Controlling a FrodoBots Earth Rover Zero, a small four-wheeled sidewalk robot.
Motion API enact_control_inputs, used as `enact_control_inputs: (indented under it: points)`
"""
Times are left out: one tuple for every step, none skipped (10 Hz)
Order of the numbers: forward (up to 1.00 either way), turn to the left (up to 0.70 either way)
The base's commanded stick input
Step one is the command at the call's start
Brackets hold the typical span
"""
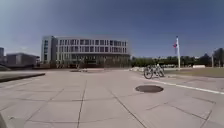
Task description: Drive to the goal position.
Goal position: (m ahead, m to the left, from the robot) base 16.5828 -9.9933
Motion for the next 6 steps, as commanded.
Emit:
enact_control_inputs:
  points:
    - [0.70,0.00]
    - [0.70,0.00]
    - [0.70,0.00]
    - [0.70,0.00]
    - [0.70,0.00]
    - [0.70,0.00]
